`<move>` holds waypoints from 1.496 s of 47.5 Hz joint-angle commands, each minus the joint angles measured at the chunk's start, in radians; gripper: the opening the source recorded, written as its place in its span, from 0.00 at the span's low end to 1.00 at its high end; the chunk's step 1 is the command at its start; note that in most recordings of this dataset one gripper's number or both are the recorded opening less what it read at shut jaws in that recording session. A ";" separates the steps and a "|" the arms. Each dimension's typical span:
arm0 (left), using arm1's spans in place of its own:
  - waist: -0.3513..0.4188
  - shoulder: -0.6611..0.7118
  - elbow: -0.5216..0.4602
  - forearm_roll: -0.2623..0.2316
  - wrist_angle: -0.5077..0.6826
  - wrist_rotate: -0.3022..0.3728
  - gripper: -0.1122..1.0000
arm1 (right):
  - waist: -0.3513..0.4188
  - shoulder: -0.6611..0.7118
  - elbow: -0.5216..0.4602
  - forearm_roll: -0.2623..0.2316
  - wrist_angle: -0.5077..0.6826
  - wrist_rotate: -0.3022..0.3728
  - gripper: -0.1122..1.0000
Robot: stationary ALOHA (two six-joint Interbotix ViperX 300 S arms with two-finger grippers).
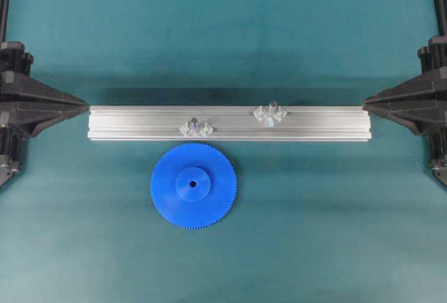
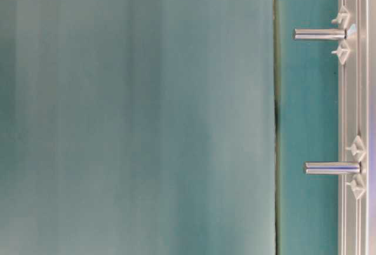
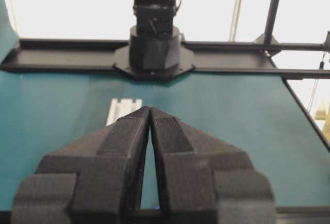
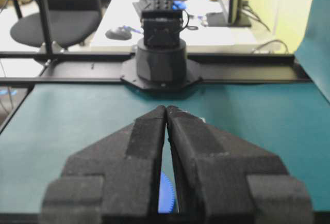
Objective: Insert the large gear onto the shaft.
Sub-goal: 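Move the left gripper over the blue gear's hub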
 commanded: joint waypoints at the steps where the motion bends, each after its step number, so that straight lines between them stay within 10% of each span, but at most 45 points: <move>1: 0.006 0.040 -0.107 0.006 0.008 -0.025 0.20 | 0.002 0.020 -0.034 0.005 -0.002 0.006 0.25; 14: -0.005 0.124 -0.181 0.015 0.126 -0.031 0.10 | -0.008 0.063 -0.126 0.057 0.342 0.043 0.21; 71: -0.126 0.597 -0.426 0.014 0.503 -0.175 0.10 | -0.026 0.183 -0.166 0.054 0.548 0.046 0.21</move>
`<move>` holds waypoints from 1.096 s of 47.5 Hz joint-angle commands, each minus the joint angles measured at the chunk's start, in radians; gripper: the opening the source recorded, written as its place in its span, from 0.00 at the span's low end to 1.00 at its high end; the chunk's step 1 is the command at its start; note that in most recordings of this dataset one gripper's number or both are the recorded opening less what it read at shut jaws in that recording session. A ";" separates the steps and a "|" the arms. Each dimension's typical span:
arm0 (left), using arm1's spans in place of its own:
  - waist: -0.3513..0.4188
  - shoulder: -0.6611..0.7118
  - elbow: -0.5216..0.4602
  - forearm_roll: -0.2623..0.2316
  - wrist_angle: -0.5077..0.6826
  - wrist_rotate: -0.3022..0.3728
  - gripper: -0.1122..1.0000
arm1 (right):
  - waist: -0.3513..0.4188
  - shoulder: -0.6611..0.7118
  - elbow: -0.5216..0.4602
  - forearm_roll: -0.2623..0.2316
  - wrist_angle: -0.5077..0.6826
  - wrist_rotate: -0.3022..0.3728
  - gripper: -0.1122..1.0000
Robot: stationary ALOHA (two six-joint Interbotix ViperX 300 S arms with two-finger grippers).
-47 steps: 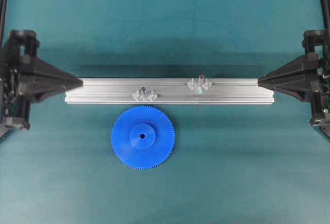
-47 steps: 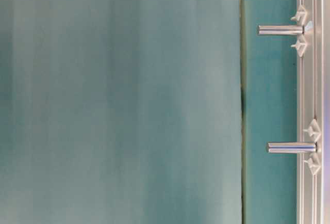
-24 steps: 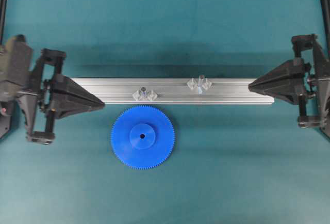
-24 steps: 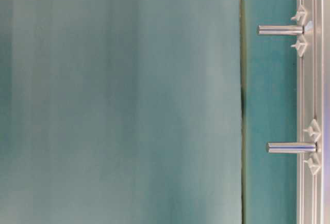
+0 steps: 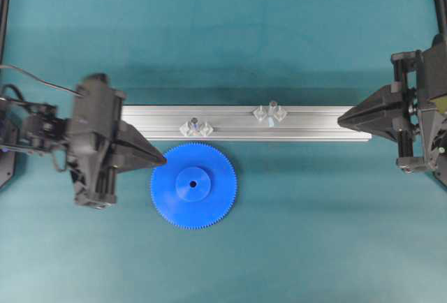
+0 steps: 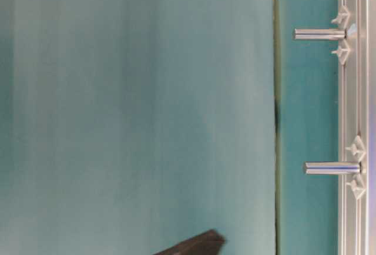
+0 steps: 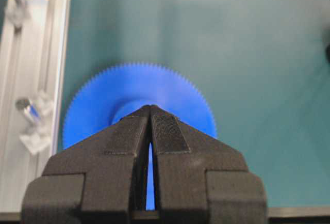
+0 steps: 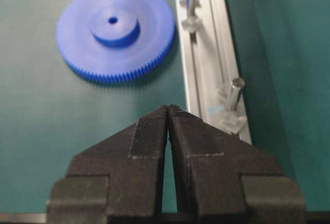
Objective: Insert the large gear onto the shaft.
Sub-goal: 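Move the left gripper over the blue gear's hub, then lower the open left gripper around the gear hub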
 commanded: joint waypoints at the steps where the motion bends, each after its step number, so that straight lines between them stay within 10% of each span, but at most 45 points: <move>1: -0.005 0.025 -0.041 0.002 0.025 -0.003 0.10 | -0.003 0.005 -0.029 0.002 -0.002 0.011 0.21; 52: -0.005 0.324 -0.222 0.002 0.245 -0.015 0.10 | -0.006 0.044 -0.023 0.000 0.009 0.015 0.21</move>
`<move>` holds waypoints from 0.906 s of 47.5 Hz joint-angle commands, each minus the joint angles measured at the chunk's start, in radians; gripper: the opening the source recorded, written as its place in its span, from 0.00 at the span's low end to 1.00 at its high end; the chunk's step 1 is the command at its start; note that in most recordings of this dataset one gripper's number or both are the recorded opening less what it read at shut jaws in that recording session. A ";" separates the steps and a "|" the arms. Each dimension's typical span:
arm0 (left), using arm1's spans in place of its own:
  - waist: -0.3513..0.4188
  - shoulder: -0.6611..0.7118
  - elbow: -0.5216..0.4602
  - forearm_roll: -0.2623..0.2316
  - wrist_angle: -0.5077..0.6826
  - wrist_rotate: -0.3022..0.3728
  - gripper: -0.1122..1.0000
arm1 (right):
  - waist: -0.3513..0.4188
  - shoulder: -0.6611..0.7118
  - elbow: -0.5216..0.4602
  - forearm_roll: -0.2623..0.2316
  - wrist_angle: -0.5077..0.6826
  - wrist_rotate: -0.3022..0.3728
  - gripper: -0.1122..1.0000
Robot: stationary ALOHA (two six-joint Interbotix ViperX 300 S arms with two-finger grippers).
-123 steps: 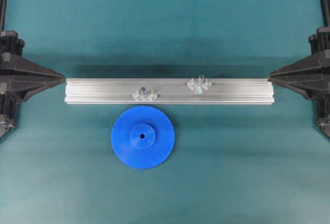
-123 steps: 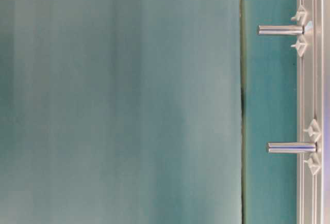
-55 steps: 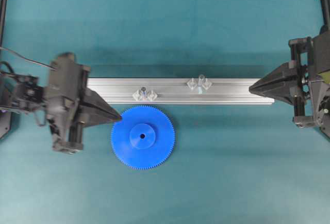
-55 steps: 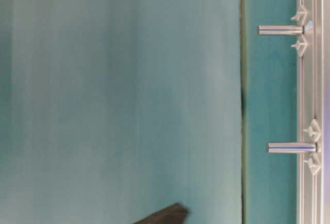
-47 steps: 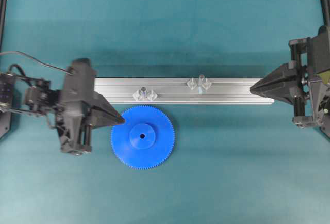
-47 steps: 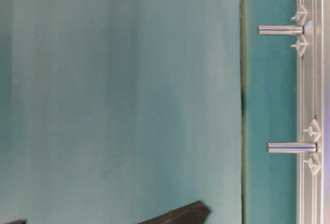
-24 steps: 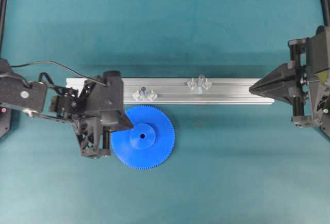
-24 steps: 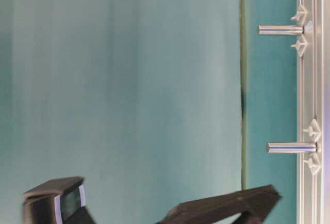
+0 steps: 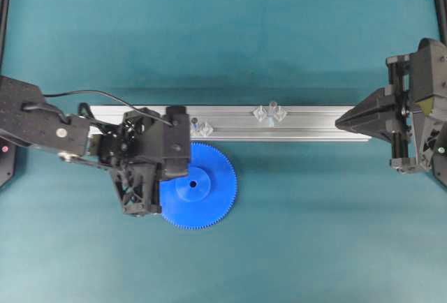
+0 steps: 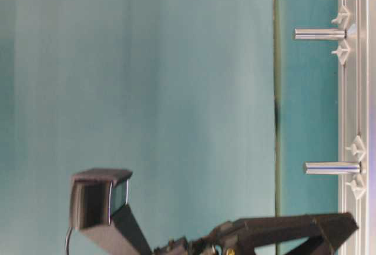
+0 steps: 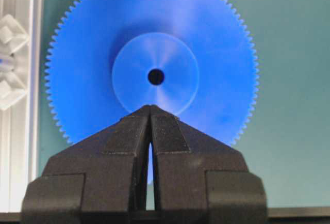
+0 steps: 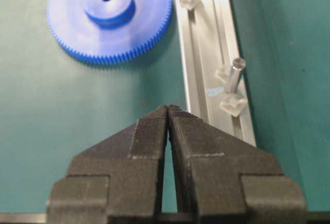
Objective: Insert the large gear onto the shaft.
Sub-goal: 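Lower the open left gripper around the gear hub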
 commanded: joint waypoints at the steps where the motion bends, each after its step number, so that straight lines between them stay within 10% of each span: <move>1: -0.005 0.011 -0.049 0.002 0.015 0.002 0.11 | -0.003 0.003 -0.023 0.000 -0.006 0.012 0.21; 43: -0.014 0.186 -0.210 0.002 0.167 0.003 0.26 | -0.005 -0.003 0.009 0.002 -0.066 0.012 0.21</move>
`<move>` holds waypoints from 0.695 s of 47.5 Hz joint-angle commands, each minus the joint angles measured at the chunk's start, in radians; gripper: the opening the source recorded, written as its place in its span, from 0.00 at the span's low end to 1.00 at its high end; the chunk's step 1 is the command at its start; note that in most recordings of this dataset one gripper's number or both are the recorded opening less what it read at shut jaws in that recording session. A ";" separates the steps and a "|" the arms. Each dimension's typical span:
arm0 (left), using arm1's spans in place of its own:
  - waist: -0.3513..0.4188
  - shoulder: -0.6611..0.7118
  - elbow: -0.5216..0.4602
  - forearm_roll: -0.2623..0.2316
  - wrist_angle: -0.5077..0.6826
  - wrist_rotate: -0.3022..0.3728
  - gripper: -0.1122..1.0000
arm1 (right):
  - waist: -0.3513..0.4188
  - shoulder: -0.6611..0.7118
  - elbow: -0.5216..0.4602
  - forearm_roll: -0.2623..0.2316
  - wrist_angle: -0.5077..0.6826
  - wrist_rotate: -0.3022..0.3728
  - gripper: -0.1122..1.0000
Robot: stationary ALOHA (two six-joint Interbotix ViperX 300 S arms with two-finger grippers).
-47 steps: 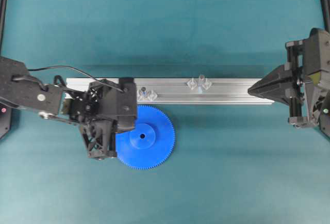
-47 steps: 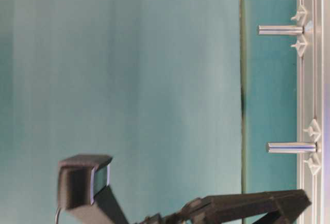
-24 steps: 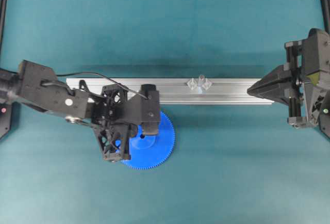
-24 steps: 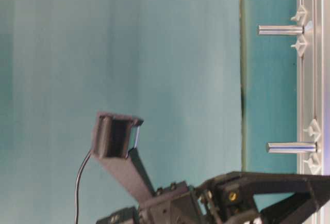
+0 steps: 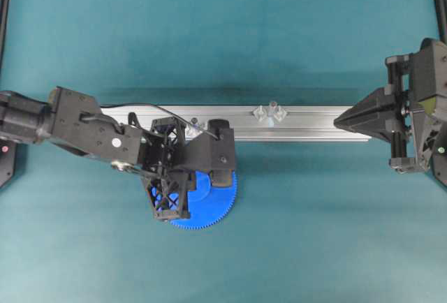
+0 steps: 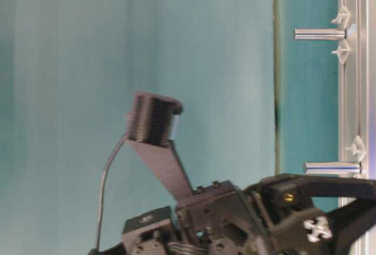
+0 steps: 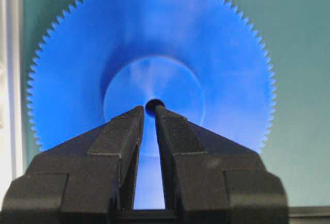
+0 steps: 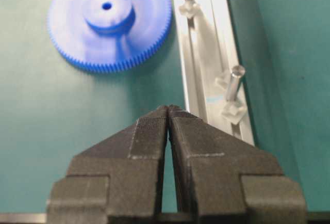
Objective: Insert the large gear onto the shaft.
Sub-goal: 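Lower the open left gripper around the gear hub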
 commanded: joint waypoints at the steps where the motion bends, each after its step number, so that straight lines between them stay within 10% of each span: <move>1: -0.009 -0.012 -0.025 0.002 0.000 0.002 0.26 | -0.003 0.000 -0.009 0.002 -0.011 0.011 0.21; 18: -0.014 0.002 -0.029 0.002 0.003 0.064 0.31 | -0.015 -0.003 -0.009 0.002 -0.011 0.011 0.21; 33: -0.015 0.011 -0.038 0.002 0.006 0.106 0.93 | -0.017 -0.003 -0.008 0.002 -0.012 0.012 0.21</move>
